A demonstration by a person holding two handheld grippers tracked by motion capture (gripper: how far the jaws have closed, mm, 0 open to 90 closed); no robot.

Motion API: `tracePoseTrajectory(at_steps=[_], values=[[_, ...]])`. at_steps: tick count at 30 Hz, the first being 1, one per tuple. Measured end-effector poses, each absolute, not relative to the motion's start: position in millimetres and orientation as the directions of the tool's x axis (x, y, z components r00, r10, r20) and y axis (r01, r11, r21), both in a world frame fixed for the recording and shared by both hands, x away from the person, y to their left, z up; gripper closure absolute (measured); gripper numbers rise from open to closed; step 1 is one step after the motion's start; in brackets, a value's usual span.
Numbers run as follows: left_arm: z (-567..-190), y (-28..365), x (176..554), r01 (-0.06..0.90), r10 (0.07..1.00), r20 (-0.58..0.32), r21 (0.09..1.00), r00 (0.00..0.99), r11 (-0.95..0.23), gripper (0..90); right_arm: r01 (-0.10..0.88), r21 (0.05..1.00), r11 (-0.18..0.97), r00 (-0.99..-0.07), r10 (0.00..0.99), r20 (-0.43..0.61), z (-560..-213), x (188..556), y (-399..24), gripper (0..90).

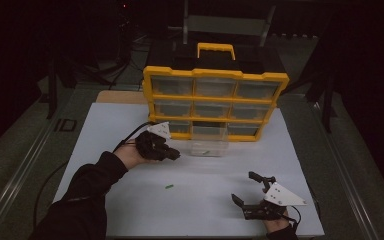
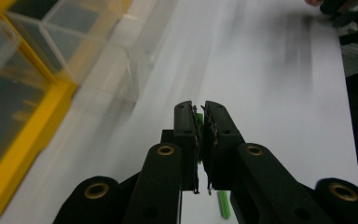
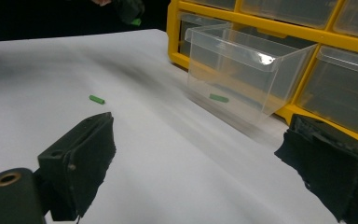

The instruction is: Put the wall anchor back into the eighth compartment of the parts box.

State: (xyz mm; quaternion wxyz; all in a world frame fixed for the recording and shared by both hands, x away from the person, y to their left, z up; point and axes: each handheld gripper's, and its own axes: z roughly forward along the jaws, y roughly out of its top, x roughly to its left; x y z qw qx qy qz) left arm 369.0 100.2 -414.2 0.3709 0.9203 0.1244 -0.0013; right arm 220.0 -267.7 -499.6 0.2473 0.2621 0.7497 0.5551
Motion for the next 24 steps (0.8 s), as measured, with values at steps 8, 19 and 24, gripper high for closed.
tracePoseTrajectory(at_steps=[8, 19, 24], values=[[-387.0, 91.7, 382.6, 0.198, 0.215, -0.067, 0.710, 0.974, -0.676, 84.1, 0.115, 0.962, 0.247, -0.740, 0.667, -0.083, -499.4, 220.0, -267.6, 8.5], [-370.2, 78.7, 398.4, 0.193, 0.227, -0.055, 0.737, 0.972, -0.648, 84.1, 0.116, 0.963, 0.244, -0.739, 0.669, -0.080, -499.3, 219.9, -267.9, 8.5], [-362.6, 71.8, 406.3, 0.195, 0.232, -0.058, 0.754, 0.971, -0.627, 84.1, 0.114, 0.963, 0.244, -0.738, 0.669, -0.082, -499.1, 220.0, -268.2, 8.5]])
